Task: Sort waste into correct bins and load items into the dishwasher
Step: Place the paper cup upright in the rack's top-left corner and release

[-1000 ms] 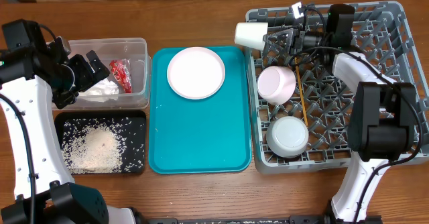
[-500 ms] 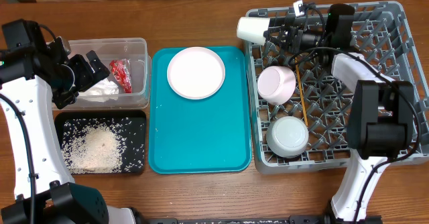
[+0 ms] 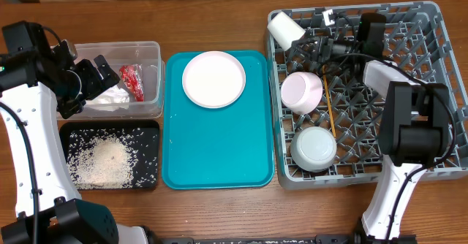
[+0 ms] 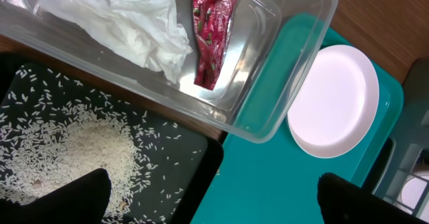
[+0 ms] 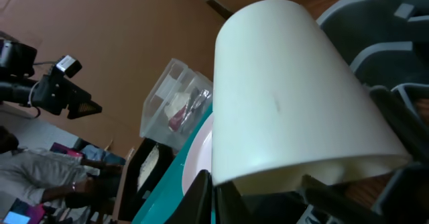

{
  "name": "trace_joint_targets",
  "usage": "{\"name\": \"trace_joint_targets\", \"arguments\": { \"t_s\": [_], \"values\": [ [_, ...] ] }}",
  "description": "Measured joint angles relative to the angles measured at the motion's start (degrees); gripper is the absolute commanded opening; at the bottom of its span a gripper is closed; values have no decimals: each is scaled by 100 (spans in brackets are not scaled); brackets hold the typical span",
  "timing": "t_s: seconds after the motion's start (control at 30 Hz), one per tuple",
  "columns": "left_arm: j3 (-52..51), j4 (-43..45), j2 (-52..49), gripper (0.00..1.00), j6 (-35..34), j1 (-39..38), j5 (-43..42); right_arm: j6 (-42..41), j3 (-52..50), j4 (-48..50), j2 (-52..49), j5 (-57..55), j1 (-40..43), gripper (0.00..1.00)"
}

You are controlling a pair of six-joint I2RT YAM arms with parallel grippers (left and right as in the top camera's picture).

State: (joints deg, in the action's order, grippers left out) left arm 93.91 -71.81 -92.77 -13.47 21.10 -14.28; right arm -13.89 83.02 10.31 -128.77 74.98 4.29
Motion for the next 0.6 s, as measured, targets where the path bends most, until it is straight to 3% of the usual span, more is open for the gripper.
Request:
{"name": "trace_joint_targets", "arguments": {
  "t_s": [0.03, 0.13, 0.2, 0.6],
  "values": [
    [0, 0, 0, 100, 0, 0, 0, 0, 0, -26, 0, 37, 26, 11],
    [0, 0, 0, 100, 0, 0, 0, -160, 0, -50, -4, 155, 59, 30],
    [0, 0, 0, 100, 0, 0, 0, -223, 0, -50, -4, 223, 72, 33],
    [0, 0, 0, 100, 0, 0, 0, -557, 0, -251, 37, 254, 92, 35]
  ]
}}
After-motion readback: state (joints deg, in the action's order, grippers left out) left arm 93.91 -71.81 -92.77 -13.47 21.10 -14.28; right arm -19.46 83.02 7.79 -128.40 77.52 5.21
